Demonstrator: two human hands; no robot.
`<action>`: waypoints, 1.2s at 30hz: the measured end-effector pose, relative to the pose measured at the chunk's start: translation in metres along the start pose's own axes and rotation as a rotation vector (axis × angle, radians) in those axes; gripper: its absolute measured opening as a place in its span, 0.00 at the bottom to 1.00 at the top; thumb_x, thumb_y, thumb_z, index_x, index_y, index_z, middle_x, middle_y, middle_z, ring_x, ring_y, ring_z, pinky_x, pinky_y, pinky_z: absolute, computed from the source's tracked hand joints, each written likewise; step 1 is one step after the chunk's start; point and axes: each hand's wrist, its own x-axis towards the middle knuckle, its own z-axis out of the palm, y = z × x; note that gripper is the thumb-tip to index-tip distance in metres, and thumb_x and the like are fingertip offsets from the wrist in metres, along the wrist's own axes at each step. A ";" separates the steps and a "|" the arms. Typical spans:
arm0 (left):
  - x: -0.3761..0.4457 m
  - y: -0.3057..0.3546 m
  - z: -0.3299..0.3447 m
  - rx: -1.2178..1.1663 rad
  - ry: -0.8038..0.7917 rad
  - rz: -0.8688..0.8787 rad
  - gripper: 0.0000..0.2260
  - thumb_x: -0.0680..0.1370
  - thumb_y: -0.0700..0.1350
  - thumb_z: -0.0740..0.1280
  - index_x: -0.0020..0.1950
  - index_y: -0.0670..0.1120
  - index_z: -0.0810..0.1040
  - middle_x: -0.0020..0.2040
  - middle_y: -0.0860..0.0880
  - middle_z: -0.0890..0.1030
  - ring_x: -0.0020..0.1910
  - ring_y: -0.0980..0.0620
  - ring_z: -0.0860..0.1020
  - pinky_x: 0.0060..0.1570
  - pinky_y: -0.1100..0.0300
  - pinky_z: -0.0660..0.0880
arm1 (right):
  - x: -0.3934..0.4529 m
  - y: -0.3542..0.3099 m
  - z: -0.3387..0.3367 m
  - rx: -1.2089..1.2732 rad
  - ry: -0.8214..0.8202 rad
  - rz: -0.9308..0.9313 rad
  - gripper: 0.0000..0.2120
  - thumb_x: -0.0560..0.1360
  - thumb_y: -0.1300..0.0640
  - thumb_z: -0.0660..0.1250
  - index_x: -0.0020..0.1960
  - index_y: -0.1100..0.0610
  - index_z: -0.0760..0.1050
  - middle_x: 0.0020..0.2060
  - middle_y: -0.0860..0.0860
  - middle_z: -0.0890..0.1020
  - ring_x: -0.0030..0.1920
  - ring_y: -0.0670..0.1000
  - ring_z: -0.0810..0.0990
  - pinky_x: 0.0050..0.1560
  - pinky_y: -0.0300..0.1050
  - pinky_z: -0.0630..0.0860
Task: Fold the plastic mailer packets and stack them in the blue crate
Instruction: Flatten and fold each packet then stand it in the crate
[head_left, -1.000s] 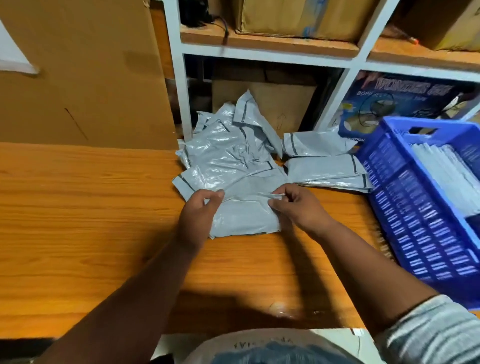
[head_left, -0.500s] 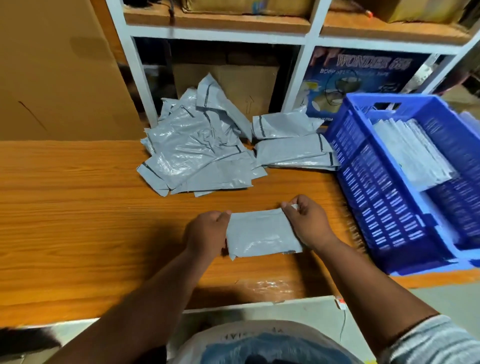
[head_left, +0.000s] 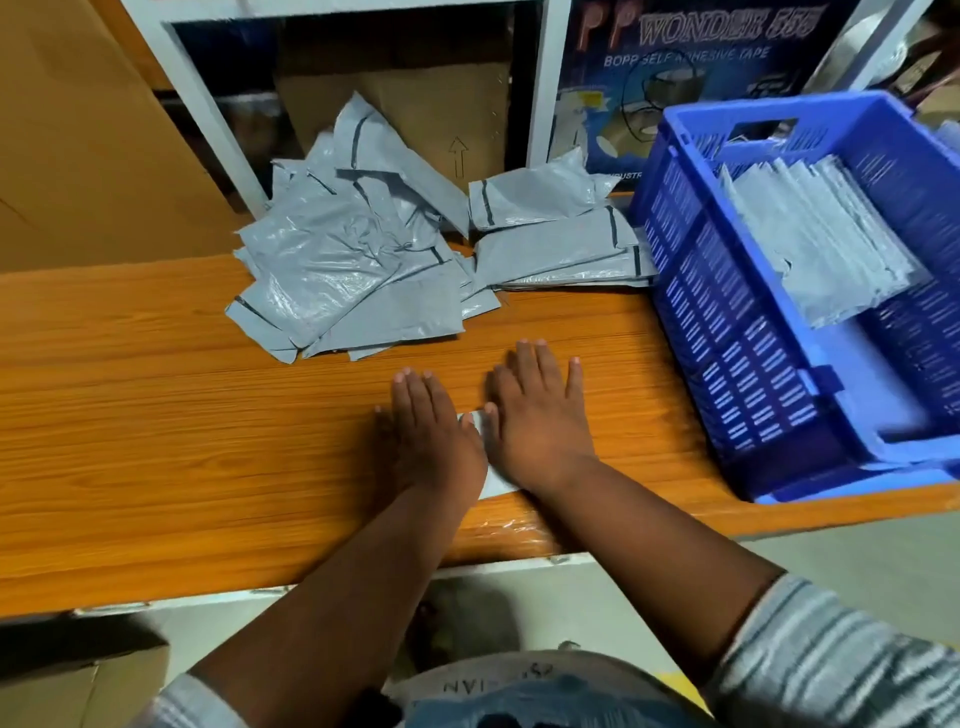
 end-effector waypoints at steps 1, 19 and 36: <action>0.001 0.001 0.001 0.022 -0.027 -0.013 0.35 0.86 0.58 0.53 0.87 0.41 0.47 0.87 0.39 0.43 0.86 0.39 0.39 0.83 0.34 0.41 | 0.001 -0.004 0.005 -0.044 -0.037 -0.032 0.27 0.85 0.41 0.51 0.79 0.53 0.66 0.85 0.60 0.55 0.86 0.63 0.47 0.81 0.72 0.44; 0.004 0.009 -0.020 0.177 -0.165 -0.021 0.35 0.87 0.61 0.46 0.87 0.44 0.42 0.87 0.40 0.40 0.86 0.39 0.39 0.82 0.33 0.42 | 0.005 0.010 0.025 0.097 -0.079 -0.114 0.32 0.87 0.41 0.44 0.87 0.55 0.54 0.86 0.57 0.53 0.87 0.58 0.45 0.84 0.66 0.44; -0.008 0.023 -0.005 0.104 -0.131 0.096 0.34 0.85 0.59 0.47 0.88 0.43 0.46 0.88 0.41 0.44 0.87 0.41 0.42 0.84 0.40 0.46 | -0.002 0.034 0.030 -0.053 -0.097 -0.121 0.32 0.86 0.39 0.40 0.88 0.51 0.51 0.87 0.59 0.47 0.86 0.60 0.37 0.82 0.71 0.42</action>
